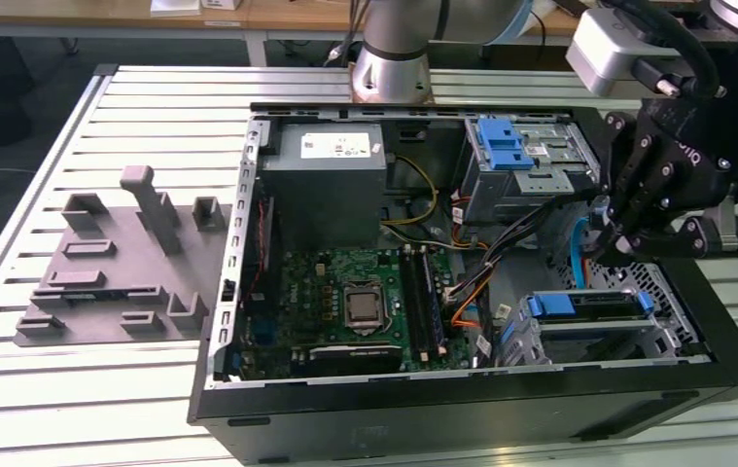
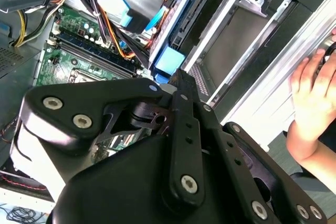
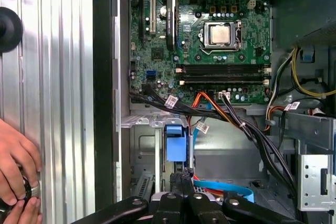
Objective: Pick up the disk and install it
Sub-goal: 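Insert the first disk wire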
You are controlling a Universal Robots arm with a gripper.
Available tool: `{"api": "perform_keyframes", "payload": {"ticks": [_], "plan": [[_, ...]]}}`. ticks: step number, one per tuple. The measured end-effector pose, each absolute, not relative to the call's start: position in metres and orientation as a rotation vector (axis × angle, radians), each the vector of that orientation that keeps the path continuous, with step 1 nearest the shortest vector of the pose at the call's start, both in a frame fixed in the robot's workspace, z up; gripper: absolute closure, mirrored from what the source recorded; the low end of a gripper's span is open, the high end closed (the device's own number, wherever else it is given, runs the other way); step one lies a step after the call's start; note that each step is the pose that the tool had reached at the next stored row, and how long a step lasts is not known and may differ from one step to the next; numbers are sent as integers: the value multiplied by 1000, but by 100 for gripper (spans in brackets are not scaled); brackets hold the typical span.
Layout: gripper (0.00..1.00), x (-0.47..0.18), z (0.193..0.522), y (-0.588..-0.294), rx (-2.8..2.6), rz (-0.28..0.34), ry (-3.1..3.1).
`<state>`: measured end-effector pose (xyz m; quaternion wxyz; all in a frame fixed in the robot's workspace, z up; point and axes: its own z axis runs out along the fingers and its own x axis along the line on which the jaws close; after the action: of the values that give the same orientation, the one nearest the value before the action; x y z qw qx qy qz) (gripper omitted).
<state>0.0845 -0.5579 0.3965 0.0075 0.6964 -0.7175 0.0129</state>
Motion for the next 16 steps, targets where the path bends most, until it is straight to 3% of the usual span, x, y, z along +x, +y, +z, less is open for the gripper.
{"api": "perform_keyframes", "payload": {"ticks": [16], "plan": [[89, 95, 392, -553, 2178, 40, -2244]]}}
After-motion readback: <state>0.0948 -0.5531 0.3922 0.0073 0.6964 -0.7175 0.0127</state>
